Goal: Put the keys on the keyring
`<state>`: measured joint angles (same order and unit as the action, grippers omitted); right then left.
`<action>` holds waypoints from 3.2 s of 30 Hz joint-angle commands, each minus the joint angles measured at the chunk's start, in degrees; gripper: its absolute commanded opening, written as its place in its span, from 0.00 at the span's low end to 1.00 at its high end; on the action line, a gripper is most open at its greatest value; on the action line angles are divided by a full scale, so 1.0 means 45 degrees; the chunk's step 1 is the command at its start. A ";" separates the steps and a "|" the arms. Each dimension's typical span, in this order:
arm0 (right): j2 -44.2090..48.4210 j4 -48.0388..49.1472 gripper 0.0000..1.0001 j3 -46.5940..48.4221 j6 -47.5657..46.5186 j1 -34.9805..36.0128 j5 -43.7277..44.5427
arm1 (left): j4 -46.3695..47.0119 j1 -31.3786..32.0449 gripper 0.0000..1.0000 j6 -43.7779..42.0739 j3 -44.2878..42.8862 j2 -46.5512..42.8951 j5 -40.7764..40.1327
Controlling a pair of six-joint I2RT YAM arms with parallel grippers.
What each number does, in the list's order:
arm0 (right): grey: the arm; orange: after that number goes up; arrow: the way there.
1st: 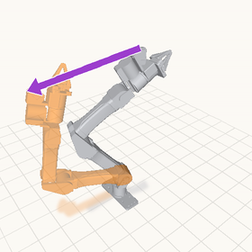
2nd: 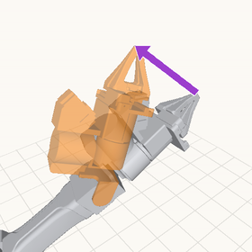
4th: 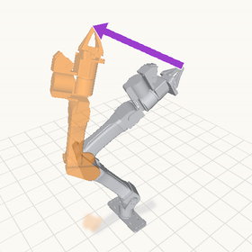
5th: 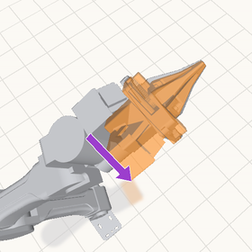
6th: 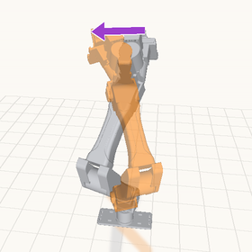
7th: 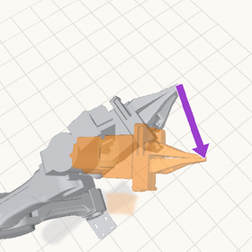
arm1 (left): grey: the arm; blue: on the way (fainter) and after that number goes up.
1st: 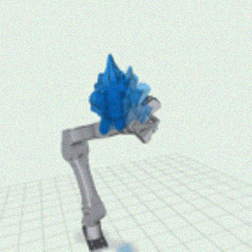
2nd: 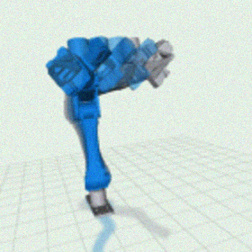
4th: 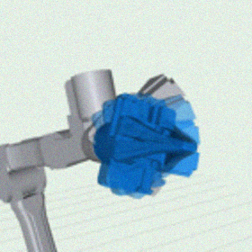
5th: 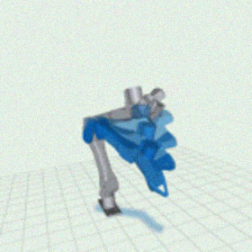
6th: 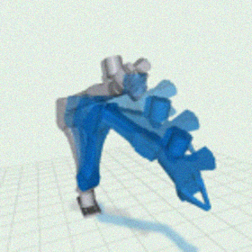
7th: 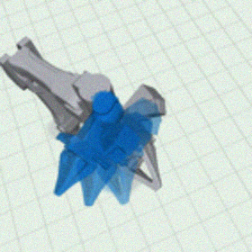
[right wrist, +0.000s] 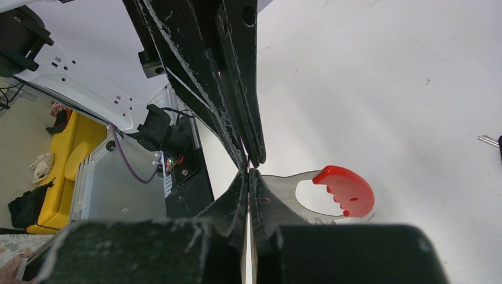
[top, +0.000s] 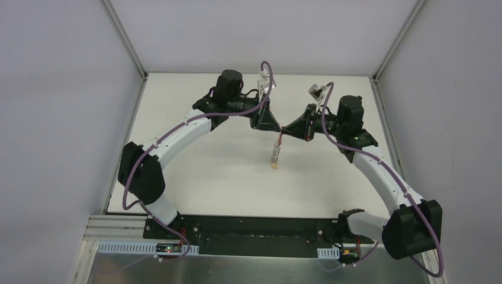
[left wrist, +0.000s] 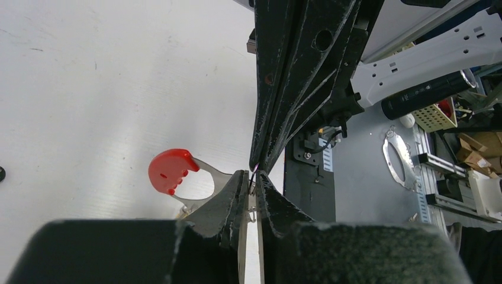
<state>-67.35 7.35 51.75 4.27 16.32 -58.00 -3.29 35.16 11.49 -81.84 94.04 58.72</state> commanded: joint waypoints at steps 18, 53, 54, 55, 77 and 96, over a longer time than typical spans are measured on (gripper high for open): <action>0.0045 0.1051 0.00 0.0052 0.0360 -0.0300 -0.0595 | 0.1458 -0.0020 0.20 0.0393 0.0881 -0.0664 0.0801; 0.0290 -0.0463 0.41 0.0222 -0.2093 -0.0335 -0.0211 | -0.9123 0.0545 0.00 -0.5688 -0.3513 0.0031 -0.2245; 0.0358 -0.0472 0.43 0.0210 -0.2169 -0.0273 -0.0365 | -0.9510 0.0622 0.00 -0.5815 -0.3680 0.0156 -0.2321; 0.0416 -0.0466 0.45 0.0201 -0.2254 -0.0221 -0.0516 | -0.9751 0.0683 0.00 -0.5834 -0.3809 0.0264 -0.2320; 0.0131 -0.0463 0.42 0.0061 -0.2757 0.1095 -0.1813 | -0.8364 0.1167 0.00 -0.3834 -0.3166 0.0313 -0.1106; 0.0181 -0.0787 0.14 0.0024 -0.3150 0.1310 -0.1604 | -0.7995 0.1201 0.00 -0.3519 -0.2908 0.0313 -0.0900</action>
<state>-67.26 3.70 50.92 -7.79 21.96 -64.75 -40.91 40.16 -4.86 -95.39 96.38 52.25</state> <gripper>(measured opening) 0.157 0.008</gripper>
